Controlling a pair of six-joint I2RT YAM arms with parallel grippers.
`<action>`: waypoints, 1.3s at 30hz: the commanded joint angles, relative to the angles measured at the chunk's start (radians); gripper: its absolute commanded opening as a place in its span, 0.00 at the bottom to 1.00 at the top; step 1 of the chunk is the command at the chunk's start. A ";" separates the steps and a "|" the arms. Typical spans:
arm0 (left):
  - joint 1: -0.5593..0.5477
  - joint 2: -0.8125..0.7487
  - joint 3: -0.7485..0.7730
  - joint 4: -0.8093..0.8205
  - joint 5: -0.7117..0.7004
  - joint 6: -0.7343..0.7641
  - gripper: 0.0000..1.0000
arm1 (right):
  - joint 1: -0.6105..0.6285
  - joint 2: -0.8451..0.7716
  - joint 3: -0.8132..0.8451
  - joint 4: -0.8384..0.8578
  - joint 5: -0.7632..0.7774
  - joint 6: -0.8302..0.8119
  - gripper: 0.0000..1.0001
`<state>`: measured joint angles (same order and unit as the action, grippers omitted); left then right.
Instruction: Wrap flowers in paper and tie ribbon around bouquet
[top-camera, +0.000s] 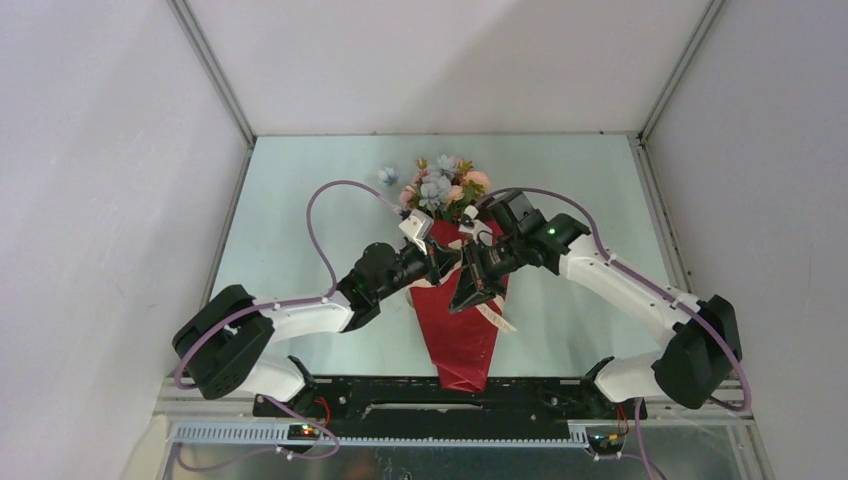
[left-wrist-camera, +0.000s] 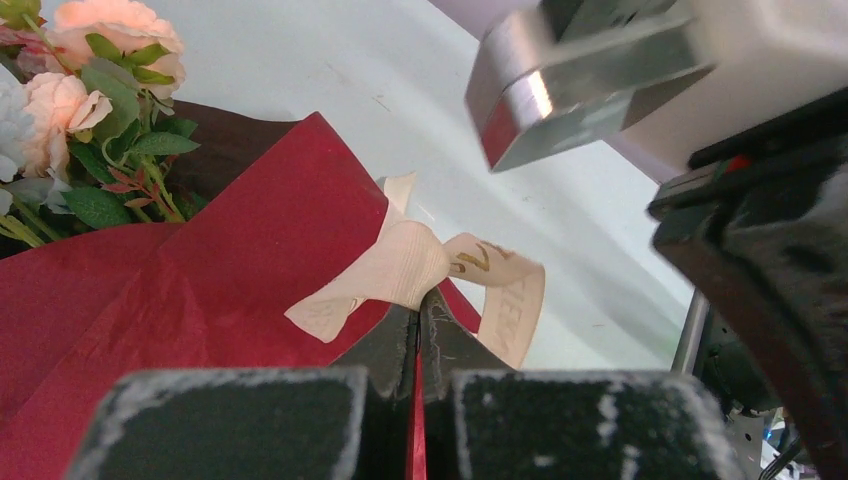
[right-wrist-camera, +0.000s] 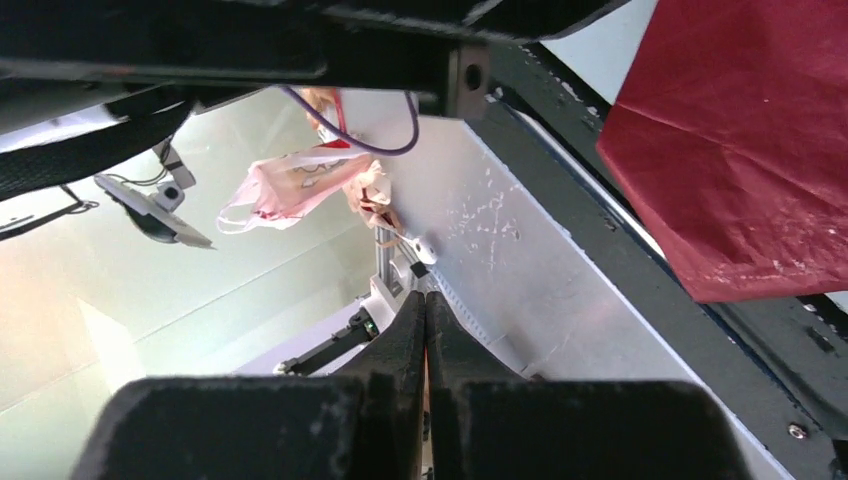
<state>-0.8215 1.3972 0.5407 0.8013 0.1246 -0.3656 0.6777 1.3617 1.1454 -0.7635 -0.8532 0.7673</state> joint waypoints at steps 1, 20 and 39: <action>0.005 -0.006 0.033 0.023 -0.013 0.015 0.00 | -0.012 0.024 -0.006 -0.034 0.087 -0.062 0.00; 0.004 -0.033 -0.007 0.056 0.006 0.025 0.00 | 0.168 -0.342 -0.412 0.171 0.950 -0.388 0.57; 0.004 -0.046 -0.007 0.043 0.013 0.020 0.00 | 0.337 -0.202 -0.464 0.390 1.309 -0.225 0.02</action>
<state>-0.8215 1.3876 0.5354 0.8124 0.1349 -0.3649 0.9798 1.2110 0.6788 -0.3794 0.3805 0.4942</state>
